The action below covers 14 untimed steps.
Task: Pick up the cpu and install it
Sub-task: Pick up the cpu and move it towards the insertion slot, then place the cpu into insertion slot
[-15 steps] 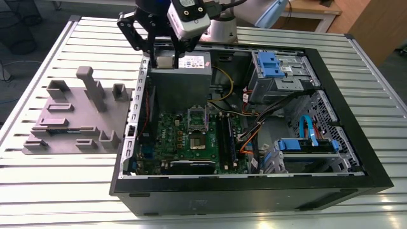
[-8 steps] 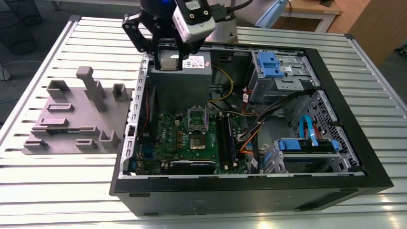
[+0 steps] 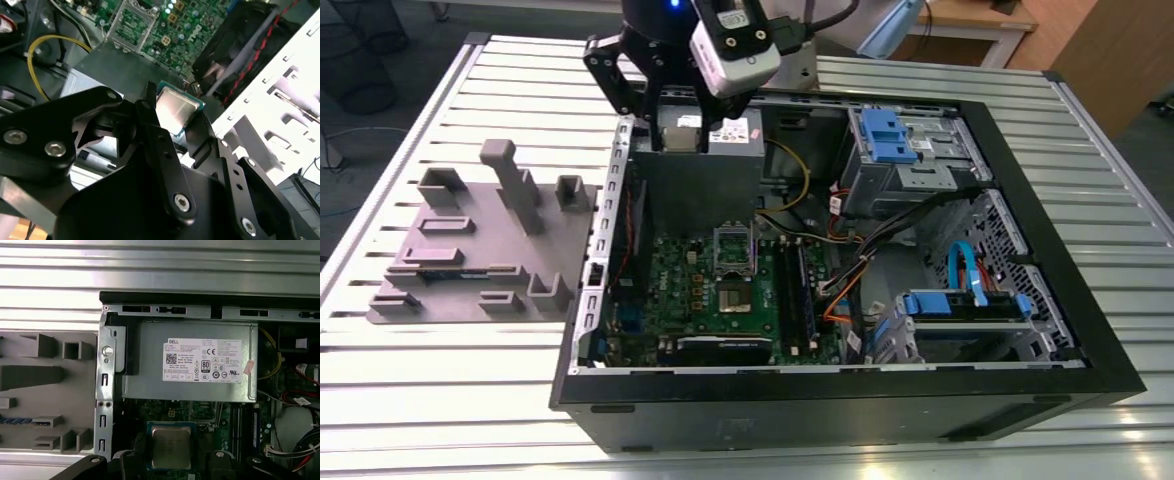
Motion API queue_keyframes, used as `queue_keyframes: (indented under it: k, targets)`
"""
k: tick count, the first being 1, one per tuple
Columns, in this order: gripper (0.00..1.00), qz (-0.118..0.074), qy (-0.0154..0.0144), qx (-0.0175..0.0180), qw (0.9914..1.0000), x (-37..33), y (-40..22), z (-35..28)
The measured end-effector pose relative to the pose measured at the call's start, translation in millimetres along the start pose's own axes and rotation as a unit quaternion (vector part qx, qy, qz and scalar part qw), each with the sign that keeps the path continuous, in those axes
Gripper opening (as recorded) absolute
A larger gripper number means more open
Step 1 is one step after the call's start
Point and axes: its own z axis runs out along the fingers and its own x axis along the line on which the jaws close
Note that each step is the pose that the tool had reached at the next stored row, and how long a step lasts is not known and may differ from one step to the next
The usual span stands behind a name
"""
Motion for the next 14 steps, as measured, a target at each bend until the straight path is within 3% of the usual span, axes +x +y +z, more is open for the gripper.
queue_keyframes:
  k: [6,14]
  targets:
    - [0.47,0.0,0.0029,-0.0001,1.0,-16.1,-0.3,0.7]
    - [0.47,0.0,0.0032,-0.0001,0.99999,-17.8,-0.3,0.7]
